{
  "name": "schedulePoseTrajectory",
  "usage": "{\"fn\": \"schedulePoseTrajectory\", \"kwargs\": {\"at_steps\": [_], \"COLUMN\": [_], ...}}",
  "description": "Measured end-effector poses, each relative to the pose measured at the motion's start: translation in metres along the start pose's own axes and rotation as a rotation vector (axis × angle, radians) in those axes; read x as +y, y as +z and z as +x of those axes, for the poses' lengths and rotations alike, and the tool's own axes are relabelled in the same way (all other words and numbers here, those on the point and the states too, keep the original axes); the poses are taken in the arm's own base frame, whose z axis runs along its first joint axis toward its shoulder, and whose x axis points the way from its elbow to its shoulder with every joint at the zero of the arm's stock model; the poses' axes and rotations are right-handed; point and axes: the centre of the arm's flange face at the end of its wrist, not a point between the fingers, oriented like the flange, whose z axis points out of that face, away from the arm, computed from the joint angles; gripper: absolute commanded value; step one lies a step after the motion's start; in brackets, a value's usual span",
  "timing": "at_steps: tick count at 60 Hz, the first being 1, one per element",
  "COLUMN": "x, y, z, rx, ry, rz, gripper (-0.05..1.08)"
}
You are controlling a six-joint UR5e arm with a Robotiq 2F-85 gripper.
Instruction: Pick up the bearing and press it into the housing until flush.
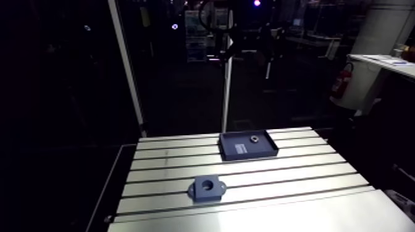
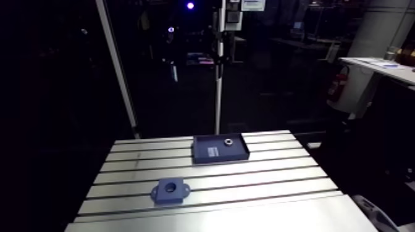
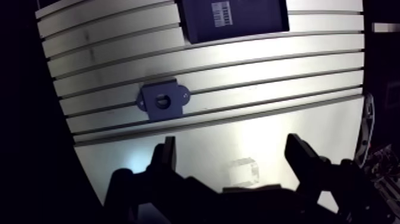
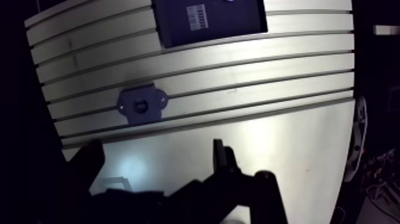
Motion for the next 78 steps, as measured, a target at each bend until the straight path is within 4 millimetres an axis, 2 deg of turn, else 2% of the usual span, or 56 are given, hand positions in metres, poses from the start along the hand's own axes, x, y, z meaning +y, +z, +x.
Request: {"fn": "schedulePoseTrajectory", "kwargs": {"at_steps": [18,40,52,61,78], "x": [-0.005,-0.003,0.004,0.018,0.05], "y": [0.008,0.011,0.012,0.018,0.045], "z": [-0.026,-0.03,-0.018,-0.002,0.035], "rx": [-0.035,-0.036,-0.005,0.016,0.029], "ry": [-0.011,-0.015,-0.046,-0.065,-0.093], "rz": [0.009,0.004,0.003,0.002,0.002], "gripper": [0.01,0.01,0.01,0.01,0.01]}}
